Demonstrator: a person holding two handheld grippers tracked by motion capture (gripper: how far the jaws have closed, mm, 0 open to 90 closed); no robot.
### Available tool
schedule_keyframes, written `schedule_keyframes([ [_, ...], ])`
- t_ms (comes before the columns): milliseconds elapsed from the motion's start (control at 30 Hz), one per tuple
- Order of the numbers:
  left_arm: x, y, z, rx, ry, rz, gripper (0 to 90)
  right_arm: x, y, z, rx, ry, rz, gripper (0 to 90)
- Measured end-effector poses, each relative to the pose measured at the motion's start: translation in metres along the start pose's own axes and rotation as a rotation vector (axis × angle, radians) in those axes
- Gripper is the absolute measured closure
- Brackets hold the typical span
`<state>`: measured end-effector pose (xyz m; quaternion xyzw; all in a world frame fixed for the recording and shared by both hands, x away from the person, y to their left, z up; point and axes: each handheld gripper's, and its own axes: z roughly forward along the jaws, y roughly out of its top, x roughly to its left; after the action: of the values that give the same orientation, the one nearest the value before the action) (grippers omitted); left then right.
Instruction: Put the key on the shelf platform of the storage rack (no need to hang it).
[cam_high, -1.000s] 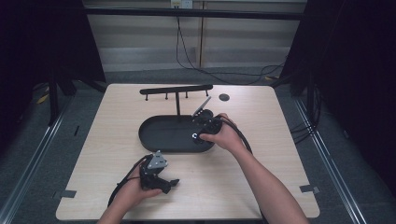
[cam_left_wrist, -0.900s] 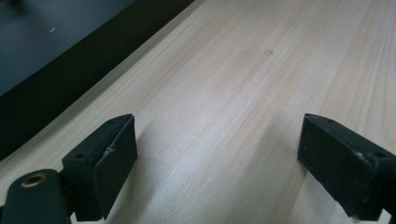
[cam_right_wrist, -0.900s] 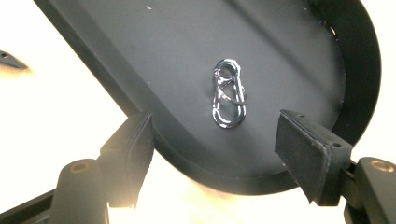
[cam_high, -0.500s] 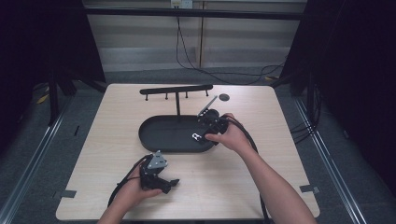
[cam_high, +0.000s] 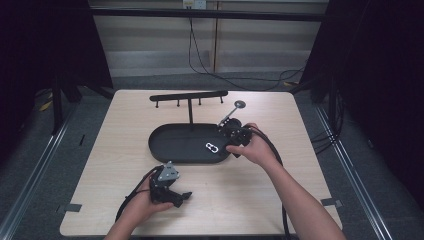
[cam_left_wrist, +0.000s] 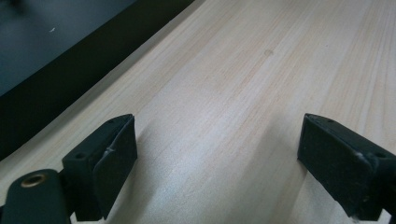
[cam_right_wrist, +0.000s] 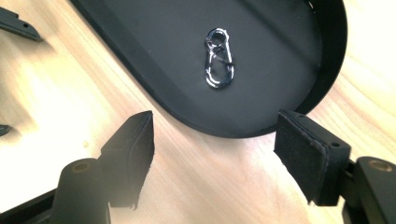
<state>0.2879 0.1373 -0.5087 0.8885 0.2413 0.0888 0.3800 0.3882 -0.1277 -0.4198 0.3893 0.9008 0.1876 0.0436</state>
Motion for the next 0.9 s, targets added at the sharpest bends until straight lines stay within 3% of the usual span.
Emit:
schedule_keyframes([
  [900, 0.0, 0.0, 0.0, 0.001, -0.002, 0.001, 11.6, 0.0, -0.026, -0.018, 0.004, 0.01, -0.028, 28.8],
])
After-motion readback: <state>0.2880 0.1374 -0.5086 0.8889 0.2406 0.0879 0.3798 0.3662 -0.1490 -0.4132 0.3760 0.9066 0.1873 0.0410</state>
